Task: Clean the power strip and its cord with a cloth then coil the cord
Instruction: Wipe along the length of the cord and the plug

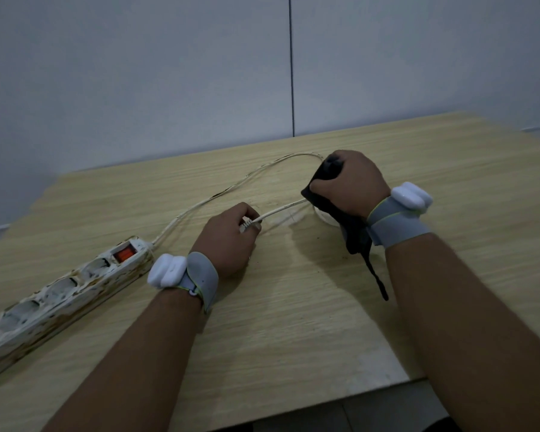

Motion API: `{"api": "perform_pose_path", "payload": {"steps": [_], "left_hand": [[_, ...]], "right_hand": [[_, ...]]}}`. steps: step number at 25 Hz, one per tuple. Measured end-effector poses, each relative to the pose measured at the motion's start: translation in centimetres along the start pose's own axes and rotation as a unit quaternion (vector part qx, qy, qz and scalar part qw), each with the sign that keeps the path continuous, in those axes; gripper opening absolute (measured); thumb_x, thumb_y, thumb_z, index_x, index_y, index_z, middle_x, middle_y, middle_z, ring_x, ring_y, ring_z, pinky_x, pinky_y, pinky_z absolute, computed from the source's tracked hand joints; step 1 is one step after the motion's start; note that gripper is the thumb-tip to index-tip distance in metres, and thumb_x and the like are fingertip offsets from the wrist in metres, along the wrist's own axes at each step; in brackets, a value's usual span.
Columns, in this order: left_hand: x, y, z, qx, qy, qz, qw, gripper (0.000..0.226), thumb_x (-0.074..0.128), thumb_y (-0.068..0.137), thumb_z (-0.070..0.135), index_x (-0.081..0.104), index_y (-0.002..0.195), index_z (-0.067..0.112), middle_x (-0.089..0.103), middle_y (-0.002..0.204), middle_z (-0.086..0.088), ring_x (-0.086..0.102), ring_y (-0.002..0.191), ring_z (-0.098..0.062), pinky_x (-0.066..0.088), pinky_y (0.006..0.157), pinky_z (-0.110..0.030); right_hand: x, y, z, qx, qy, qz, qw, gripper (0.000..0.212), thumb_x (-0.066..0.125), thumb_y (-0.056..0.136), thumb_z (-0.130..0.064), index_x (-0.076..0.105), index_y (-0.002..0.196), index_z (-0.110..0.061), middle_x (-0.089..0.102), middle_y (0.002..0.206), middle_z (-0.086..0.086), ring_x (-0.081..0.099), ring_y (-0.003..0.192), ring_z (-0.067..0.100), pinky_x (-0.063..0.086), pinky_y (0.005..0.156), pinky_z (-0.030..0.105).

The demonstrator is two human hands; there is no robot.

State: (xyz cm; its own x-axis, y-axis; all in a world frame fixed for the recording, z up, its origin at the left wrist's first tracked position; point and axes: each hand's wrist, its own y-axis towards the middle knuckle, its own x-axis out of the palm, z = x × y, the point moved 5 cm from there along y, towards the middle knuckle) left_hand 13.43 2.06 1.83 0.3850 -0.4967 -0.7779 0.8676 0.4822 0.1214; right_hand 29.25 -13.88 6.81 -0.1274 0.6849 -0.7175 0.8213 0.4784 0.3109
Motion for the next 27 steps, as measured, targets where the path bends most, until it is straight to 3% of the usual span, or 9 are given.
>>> {"api": "perform_pose_path", "payload": {"steps": [7,12,17,21,23,27], "left_hand": [[-0.2,0.7,-0.2,-0.064,-0.017,-0.047,0.997,0.018,0.044,0.095,0.014,0.055,0.084,0.023,0.065,0.075,-0.002,0.059,0.062,-0.018,0.044,0.053,-0.026],[-0.2,1.8,0.3,-0.089,-0.029,-0.075,0.993,0.021,0.042,0.094,0.011,0.057,0.085,0.023,0.062,0.074,-0.002,0.054,0.053,-0.018,0.04,0.043,-0.022],[-0.1,1.9,-0.1,-0.033,-0.051,-0.02,0.998,0.016,0.052,0.095,0.033,0.063,0.087,0.025,0.057,0.063,0.001,0.048,0.042,-0.011,0.037,0.049,-0.026],[-0.2,1.6,-0.4,-0.001,-0.057,0.003,0.998,0.018,0.051,0.097,0.032,0.066,0.089,0.029,0.052,0.044,0.012,0.044,0.034,-0.003,0.035,0.049,-0.025],[-0.3,1.4,-0.4,-0.004,-0.058,0.011,0.998,0.019,0.05,0.097,0.032,0.066,0.087,0.031,0.051,0.041,0.016,0.043,0.033,-0.004,0.034,0.048,-0.024],[-0.2,1.4,-0.5,-0.011,-0.071,0.018,0.997,0.02,0.051,0.097,0.032,0.067,0.086,0.03,0.049,0.04,0.015,0.04,0.032,-0.005,0.034,0.044,-0.023]], "right_hand": [[2.4,0.9,-1.5,-0.046,-0.035,-0.071,0.996,0.029,0.072,0.07,-0.035,0.064,0.09,-0.016,0.065,0.1,0.008,0.059,0.095,0.029,0.038,0.072,0.025],[4.1,0.6,-3.3,-0.067,0.021,-0.043,0.997,0.027,0.073,0.072,-0.038,0.052,0.083,-0.024,0.053,0.087,-0.003,0.051,0.083,0.018,0.031,0.068,0.023],[5.2,-1.6,-3.2,-0.087,0.059,-0.043,0.994,0.03,0.075,0.071,-0.038,0.049,0.08,-0.027,0.053,0.08,-0.006,0.049,0.076,0.015,0.03,0.064,0.021],[5.2,-1.8,-3.2,-0.093,0.045,-0.046,0.994,0.027,0.073,0.075,-0.032,0.055,0.089,-0.017,0.062,0.088,0.004,0.058,0.086,0.025,0.041,0.067,0.026],[4.9,-1.5,-2.7,-0.079,0.02,-0.042,0.996,0.029,0.07,0.078,-0.03,0.057,0.096,-0.011,0.064,0.097,0.01,0.059,0.092,0.03,0.049,0.074,0.033],[3.5,-0.7,-1.0,-0.039,-0.029,-0.018,0.999,0.031,0.068,0.081,-0.031,0.057,0.103,-0.011,0.063,0.103,0.013,0.057,0.098,0.035,0.051,0.081,0.038]]}}
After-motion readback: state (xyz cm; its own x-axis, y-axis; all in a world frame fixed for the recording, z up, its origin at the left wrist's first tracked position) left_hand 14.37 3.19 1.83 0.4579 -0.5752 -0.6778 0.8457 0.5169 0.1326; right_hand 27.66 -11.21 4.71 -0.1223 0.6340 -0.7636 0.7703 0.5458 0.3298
